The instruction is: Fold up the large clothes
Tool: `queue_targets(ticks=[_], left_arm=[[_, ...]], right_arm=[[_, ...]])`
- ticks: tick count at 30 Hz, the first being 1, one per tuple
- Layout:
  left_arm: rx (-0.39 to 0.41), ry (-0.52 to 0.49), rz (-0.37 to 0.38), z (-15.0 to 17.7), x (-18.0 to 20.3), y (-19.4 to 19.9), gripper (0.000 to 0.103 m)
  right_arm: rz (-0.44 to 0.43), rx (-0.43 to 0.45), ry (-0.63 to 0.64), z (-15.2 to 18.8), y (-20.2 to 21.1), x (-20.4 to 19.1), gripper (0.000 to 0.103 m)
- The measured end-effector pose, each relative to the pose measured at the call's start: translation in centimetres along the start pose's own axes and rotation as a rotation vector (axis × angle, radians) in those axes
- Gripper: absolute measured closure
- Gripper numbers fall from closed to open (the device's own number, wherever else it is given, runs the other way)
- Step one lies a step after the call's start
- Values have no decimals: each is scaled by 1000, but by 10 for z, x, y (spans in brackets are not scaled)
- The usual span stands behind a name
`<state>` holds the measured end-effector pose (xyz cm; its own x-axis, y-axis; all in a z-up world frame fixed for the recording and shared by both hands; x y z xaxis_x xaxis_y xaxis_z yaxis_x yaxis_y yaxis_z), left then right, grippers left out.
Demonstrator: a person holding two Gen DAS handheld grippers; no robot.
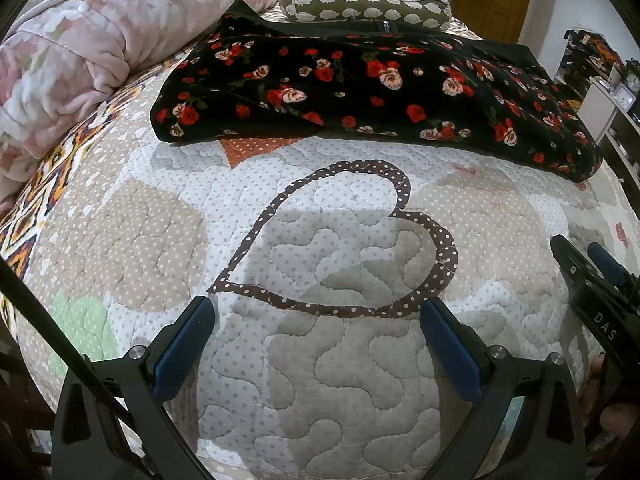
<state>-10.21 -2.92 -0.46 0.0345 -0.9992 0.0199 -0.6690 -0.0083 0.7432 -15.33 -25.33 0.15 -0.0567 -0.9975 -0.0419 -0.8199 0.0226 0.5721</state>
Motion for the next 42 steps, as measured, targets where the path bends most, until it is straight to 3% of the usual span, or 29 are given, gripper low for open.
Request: queue_targets(ticks=[42], left_arm=[[-36, -19, 9, -2, 1, -1, 1]], right_arm=[[0, 18, -1, 1, 0, 1, 20]])
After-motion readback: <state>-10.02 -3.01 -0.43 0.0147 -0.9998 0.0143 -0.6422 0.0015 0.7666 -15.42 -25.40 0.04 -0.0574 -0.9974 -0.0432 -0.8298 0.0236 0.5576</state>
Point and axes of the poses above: each gripper's, at about its wrist camera, not at the fingertips, and y roughly against the way its jaws point, x to its right, z to its underside, the point moved 1 cm from there along -y, roughly the way its jaws point, and after that the axes turned 11 degrees about x, right-handed, at the moved point
